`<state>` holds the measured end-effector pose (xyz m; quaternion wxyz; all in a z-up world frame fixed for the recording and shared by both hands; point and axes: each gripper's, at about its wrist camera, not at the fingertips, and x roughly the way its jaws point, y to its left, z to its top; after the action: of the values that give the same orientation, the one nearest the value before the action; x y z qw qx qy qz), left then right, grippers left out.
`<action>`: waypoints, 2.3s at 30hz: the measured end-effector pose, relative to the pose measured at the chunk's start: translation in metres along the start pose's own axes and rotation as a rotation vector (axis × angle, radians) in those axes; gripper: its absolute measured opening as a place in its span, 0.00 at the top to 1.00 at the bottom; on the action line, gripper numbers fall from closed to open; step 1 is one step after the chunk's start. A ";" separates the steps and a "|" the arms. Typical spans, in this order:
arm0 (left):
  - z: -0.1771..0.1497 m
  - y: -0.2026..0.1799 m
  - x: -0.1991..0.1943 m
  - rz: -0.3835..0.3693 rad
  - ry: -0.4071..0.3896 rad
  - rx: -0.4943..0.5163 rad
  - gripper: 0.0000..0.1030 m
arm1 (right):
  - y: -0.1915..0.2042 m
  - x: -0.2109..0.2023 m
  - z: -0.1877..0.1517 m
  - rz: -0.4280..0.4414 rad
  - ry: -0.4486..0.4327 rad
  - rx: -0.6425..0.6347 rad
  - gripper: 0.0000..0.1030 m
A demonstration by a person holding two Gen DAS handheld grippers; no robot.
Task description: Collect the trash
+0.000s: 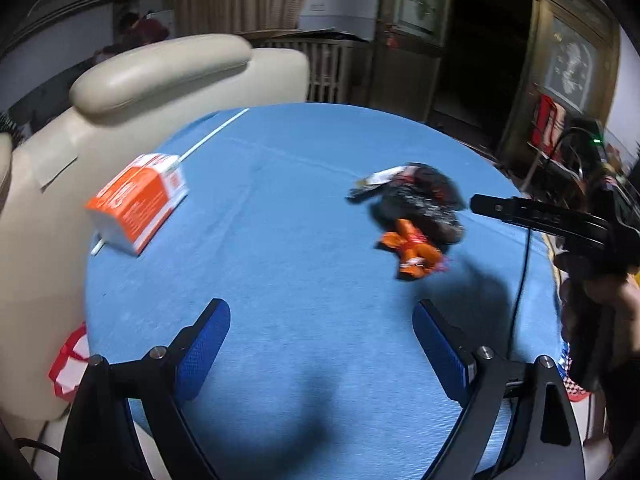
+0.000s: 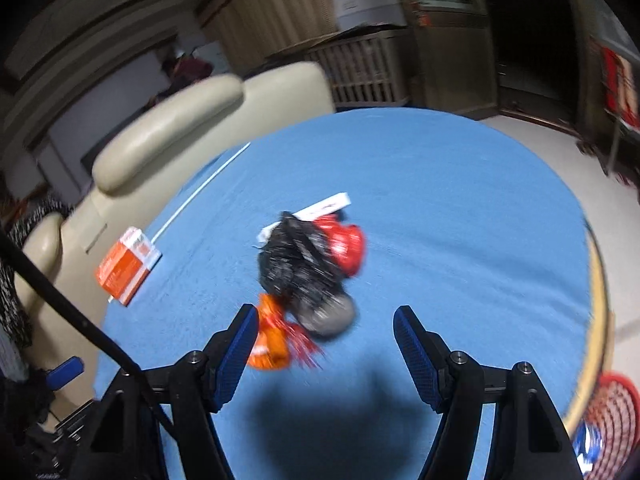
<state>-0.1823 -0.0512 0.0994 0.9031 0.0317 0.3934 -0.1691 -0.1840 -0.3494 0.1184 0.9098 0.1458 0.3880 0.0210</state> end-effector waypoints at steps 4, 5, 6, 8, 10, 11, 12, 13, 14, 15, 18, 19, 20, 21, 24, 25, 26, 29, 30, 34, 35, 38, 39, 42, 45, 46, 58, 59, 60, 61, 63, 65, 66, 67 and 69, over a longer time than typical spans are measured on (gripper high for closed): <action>-0.002 0.027 0.000 0.027 0.002 -0.034 0.10 | 0.021 0.044 0.009 -0.037 0.053 -0.049 0.38; -0.003 0.033 -0.001 0.034 -0.001 -0.039 0.10 | 0.025 0.057 0.011 -0.052 0.082 -0.065 0.44; -0.005 0.040 -0.003 0.039 -0.003 -0.047 0.10 | 0.028 0.070 0.012 -0.068 0.114 -0.079 0.52; -0.009 0.059 -0.008 0.050 -0.008 -0.071 0.10 | 0.034 0.089 0.012 -0.094 0.174 -0.102 0.55; -0.012 0.078 -0.016 0.066 -0.017 -0.094 0.10 | 0.045 0.100 0.014 -0.137 0.215 -0.151 0.60; -0.014 0.089 -0.021 0.078 -0.022 -0.109 0.10 | 0.052 0.104 0.016 -0.159 0.235 -0.181 0.62; -0.015 0.097 -0.025 0.085 -0.025 -0.121 0.10 | 0.059 0.107 0.018 -0.174 0.257 -0.206 0.65; -0.016 0.111 -0.033 0.098 -0.031 -0.141 0.10 | 0.065 0.108 0.019 -0.185 0.270 -0.225 0.68; -0.016 0.122 -0.041 0.109 -0.039 -0.150 0.10 | 0.073 0.110 0.020 -0.198 0.283 -0.249 0.69; -0.016 0.131 -0.048 0.124 -0.049 -0.155 0.10 | 0.078 0.111 0.021 -0.206 0.290 -0.261 0.70; -0.012 0.151 -0.066 0.175 -0.076 -0.163 0.10 | 0.093 0.115 0.021 -0.209 0.302 -0.266 0.71; -0.010 0.156 -0.070 0.189 -0.085 -0.172 0.10 | 0.096 0.116 0.020 -0.206 0.301 -0.264 0.71; -0.008 0.160 -0.075 0.202 -0.092 -0.185 0.10 | 0.100 0.116 0.019 -0.200 0.300 -0.263 0.71; -0.006 0.163 -0.078 0.208 -0.100 -0.203 0.10 | 0.103 0.116 0.018 -0.193 0.297 -0.264 0.71; -0.004 0.161 -0.085 0.206 -0.115 -0.254 0.10 | 0.110 0.112 0.019 -0.164 0.269 -0.268 0.71; -0.003 0.157 -0.084 0.203 -0.115 -0.263 0.10 | 0.109 0.106 0.022 -0.153 0.257 -0.262 0.72; -0.003 0.150 -0.084 0.201 -0.109 -0.273 0.10 | 0.108 0.102 0.025 -0.136 0.238 -0.255 0.72; 0.001 0.126 -0.081 0.195 -0.091 -0.279 0.10 | 0.100 0.089 0.029 -0.084 0.186 -0.239 0.75; 0.002 0.120 -0.083 0.198 -0.093 -0.276 0.10 | 0.093 0.082 0.030 -0.062 0.170 -0.227 0.76; 0.004 0.078 -0.100 0.191 -0.098 -0.255 0.10 | 0.073 0.067 0.022 0.006 0.143 -0.177 0.78; 0.004 0.070 -0.104 0.190 -0.102 -0.245 0.10 | 0.069 0.064 0.020 0.023 0.144 -0.161 0.78; 0.002 0.050 -0.120 0.217 -0.116 -0.209 0.10 | 0.055 0.058 0.015 0.074 0.139 -0.115 0.81; 0.001 0.045 -0.124 0.225 -0.122 -0.202 0.10 | 0.052 0.054 0.013 0.087 0.130 -0.105 0.81; -0.001 0.035 -0.135 0.240 -0.134 -0.177 0.10 | 0.049 0.047 0.011 0.114 0.114 -0.082 0.81; -0.004 0.028 -0.146 0.258 -0.157 -0.151 0.10 | 0.048 0.040 0.008 0.130 0.099 -0.071 0.81; -0.004 0.027 -0.148 0.260 -0.166 -0.149 0.10 | 0.049 0.038 0.008 0.132 0.093 -0.071 0.81; -0.003 0.008 -0.123 0.149 -0.166 -0.115 0.10 | 0.020 0.007 0.000 0.094 0.011 0.011 0.81; -0.004 0.005 -0.117 0.134 -0.154 -0.103 0.10 | 0.014 0.006 -0.002 0.085 0.009 0.025 0.81; -0.005 0.002 -0.113 0.127 -0.150 -0.093 0.10 | 0.008 0.004 -0.005 0.072 0.009 0.036 0.81; -0.006 0.000 -0.110 0.125 -0.147 -0.087 0.10 | 0.003 0.003 -0.007 0.065 0.013 0.045 0.81; -0.009 -0.002 -0.101 0.112 -0.122 -0.076 0.10 | -0.008 0.002 -0.012 0.046 0.015 0.063 0.81; -0.007 -0.002 -0.089 0.103 -0.104 -0.071 0.10 | -0.016 0.003 -0.015 0.036 0.023 0.076 0.81; -0.006 -0.002 -0.084 0.095 -0.100 -0.078 0.10 | -0.020 0.004 -0.016 0.033 0.025 0.084 0.81; -0.005 -0.001 -0.077 0.082 -0.091 -0.087 0.10 | -0.022 0.004 -0.017 0.032 0.024 0.088 0.81; -0.003 -0.002 -0.060 0.067 -0.058 -0.098 0.10 | -0.028 0.000 -0.018 0.032 0.015 0.094 0.81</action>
<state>-0.2232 -0.0360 0.1408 0.9197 -0.0042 0.3736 -0.1202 -0.1987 -0.3719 0.0983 0.8986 0.1946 0.3929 0.0183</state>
